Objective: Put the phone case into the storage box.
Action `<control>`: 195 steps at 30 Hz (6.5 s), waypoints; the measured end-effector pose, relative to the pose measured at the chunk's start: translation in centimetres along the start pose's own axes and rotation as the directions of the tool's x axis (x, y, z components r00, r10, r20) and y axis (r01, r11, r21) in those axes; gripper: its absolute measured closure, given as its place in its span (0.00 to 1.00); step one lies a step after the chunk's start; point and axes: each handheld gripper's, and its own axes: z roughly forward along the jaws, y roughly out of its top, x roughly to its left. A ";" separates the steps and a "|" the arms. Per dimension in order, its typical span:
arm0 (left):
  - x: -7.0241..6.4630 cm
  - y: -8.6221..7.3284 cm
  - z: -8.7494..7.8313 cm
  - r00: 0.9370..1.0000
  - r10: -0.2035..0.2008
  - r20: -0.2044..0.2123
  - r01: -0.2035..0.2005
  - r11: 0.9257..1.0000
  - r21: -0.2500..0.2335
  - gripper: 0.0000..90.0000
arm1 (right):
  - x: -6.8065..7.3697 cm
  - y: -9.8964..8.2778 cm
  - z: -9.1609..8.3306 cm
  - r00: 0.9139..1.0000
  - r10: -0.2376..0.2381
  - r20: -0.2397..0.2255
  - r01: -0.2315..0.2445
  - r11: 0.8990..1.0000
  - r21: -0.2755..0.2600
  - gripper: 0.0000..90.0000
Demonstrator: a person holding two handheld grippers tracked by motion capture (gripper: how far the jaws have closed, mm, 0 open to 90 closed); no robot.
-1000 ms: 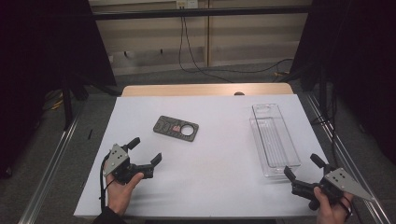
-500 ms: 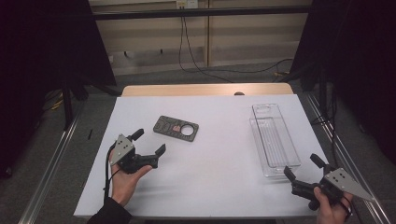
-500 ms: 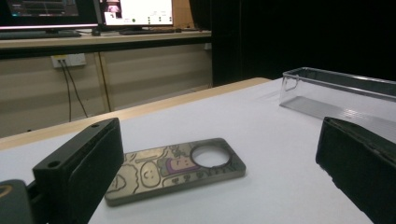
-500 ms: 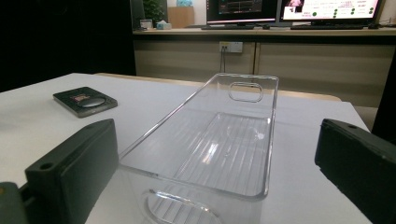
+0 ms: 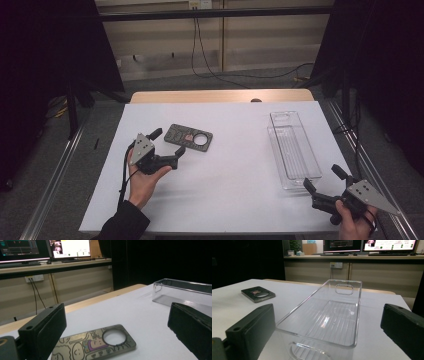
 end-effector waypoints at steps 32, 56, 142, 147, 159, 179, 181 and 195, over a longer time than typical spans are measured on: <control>3.9 1.9 4.6 0.998 -0.005 -0.056 0.007 0.999 0.047 0.02 | 0.1 0.0 0.0 1.000 0.002 -0.004 -0.002 1.000 0.004 0.00; 6.3 2.5 8.1 0.997 0.029 -0.076 -0.024 0.998 0.063 0.02 | 0.0 0.0 0.0 1.000 0.002 -0.008 -0.002 1.000 0.002 0.00; 8.7 1.1 13.6 0.998 -0.067 -0.004 0.056 0.790 0.611 1.00 | 0.0 -0.1 -0.2 1.000 0.007 -0.004 -0.007 1.000 0.008 0.00; 8.7 0.8 14.5 0.997 -0.080 -0.013 0.069 0.758 0.648 1.00 | 0.0 -0.1 -0.2 1.000 0.006 -0.006 -0.006 1.000 0.008 0.00; 9.0 -0.4 15.8 0.999 -0.046 -0.015 0.043 0.712 0.701 1.00 | 0.0 -0.1 -0.2 1.000 0.009 -0.008 -0.009 1.000 0.008 0.00; 9.7 -1.3 16.0 0.999 -0.018 -0.044 0.045 0.688 0.724 1.00 | 0.0 -0.1 -0.2 1.000 0.012 -0.010 -0.011 1.000 0.009 0.00; 9.8 -1.3 15.9 0.999 -0.006 -0.040 0.033 0.690 0.723 1.00 | 0.0 -0.1 -0.3 1.000 0.013 -0.009 -0.013 1.000 0.009 0.00; 9.9 -1.4 15.6 0.999 -0.019 -0.035 0.038 0.690 0.722 1.00 | -0.1 -0.2 -0.3 1.000 0.010 -0.007 -0.010 1.000 0.009 0.00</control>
